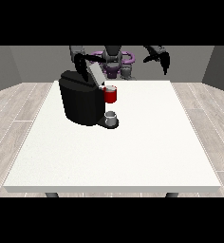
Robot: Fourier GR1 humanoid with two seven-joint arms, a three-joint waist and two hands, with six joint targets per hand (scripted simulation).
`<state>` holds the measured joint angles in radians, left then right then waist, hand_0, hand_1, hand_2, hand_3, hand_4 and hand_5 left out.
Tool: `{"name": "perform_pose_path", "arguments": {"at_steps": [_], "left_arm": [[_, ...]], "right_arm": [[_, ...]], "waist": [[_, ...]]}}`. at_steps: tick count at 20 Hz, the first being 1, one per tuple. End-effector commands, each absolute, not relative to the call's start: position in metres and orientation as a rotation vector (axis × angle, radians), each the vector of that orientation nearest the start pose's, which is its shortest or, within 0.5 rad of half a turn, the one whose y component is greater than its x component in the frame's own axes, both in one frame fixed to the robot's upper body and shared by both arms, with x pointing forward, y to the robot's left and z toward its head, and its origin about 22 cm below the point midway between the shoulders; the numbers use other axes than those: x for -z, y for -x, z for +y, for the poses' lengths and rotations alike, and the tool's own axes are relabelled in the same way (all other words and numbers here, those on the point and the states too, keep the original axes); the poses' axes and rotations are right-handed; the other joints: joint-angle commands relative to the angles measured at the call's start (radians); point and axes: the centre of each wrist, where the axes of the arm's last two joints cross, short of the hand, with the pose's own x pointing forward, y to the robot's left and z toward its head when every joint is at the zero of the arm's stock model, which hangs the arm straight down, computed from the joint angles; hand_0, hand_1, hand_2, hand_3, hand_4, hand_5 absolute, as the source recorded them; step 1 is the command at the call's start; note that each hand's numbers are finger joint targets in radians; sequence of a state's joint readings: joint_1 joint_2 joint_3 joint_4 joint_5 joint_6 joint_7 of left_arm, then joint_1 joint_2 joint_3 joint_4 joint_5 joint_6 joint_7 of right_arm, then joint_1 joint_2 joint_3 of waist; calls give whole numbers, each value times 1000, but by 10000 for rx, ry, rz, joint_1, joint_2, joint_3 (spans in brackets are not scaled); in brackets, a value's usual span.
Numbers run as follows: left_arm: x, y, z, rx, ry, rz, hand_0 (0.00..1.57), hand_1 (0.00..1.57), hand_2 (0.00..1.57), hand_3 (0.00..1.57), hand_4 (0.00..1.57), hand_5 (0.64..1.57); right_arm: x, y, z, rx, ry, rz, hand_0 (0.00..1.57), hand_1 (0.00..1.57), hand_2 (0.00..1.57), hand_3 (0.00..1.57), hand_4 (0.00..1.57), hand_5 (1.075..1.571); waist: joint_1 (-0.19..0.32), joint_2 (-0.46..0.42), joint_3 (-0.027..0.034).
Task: Insert the coffee pod into the coffee machine and close the lid
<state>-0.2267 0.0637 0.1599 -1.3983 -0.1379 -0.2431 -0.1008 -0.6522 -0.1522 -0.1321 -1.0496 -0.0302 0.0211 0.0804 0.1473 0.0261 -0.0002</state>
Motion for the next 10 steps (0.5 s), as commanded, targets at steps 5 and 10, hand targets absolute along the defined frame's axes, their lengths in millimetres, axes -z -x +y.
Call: {"name": "perform_pose_path", "arguments": {"at_steps": [5, 10], "left_arm": [[-35, -297, 256, 2824, 109, -16977, 0, 0, 0, 0, 358, 1571], [-33, -299, 244, 2996, 236, -16826, 0, 0, 0, 0, 385, 1571]], "right_arm": [[-97, -408, -209, -2068, 485, -16227, 0, 0, 0, 0, 127, 1571], [-127, -415, -193, -3084, 587, -16816, 0, 0, 0, 0, 119, 1571]], "waist": [[295, 468, 1], [375, 338, 0]]}}
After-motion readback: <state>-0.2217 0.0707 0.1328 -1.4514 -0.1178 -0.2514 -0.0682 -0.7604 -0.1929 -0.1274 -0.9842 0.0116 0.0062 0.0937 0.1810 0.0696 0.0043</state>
